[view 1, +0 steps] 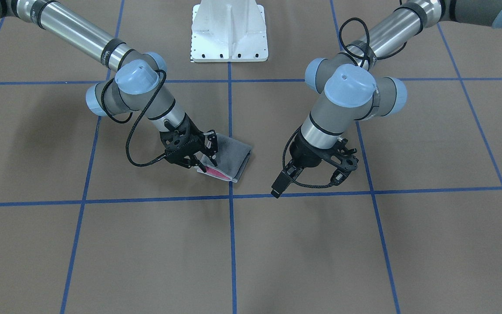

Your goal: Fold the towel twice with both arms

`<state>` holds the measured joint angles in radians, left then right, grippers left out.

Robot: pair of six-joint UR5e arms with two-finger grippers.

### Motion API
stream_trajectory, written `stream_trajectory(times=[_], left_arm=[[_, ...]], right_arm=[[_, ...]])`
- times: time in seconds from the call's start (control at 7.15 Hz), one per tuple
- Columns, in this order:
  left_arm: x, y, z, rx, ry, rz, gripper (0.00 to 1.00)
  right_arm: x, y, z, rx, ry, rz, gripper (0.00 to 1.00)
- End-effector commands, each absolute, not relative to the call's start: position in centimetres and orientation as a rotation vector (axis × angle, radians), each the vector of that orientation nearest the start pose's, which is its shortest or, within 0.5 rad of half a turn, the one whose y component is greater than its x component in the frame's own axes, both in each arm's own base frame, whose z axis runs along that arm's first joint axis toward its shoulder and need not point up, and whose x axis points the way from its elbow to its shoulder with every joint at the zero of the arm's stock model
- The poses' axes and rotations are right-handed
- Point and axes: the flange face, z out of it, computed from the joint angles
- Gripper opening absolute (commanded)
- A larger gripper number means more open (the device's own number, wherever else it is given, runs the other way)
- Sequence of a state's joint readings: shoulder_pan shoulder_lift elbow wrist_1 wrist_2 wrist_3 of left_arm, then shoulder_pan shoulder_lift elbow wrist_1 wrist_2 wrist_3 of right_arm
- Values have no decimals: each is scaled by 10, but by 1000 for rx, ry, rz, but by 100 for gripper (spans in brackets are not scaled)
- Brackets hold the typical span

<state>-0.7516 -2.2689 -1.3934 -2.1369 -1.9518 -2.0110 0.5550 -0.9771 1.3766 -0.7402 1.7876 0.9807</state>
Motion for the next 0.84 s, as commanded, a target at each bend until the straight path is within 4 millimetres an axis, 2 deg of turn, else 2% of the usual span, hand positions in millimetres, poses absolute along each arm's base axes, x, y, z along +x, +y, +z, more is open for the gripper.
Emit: stream_trajectory(times=[0.0,0.7], left_arm=[[476,-577,248,-177,1150,-854,100],[476,-577,247,-177,1152,-854,100]], right_arm=[[-560,-476,304,500,-1125,-167,41],[-564,-469,297,500,-1140,-174,38]])
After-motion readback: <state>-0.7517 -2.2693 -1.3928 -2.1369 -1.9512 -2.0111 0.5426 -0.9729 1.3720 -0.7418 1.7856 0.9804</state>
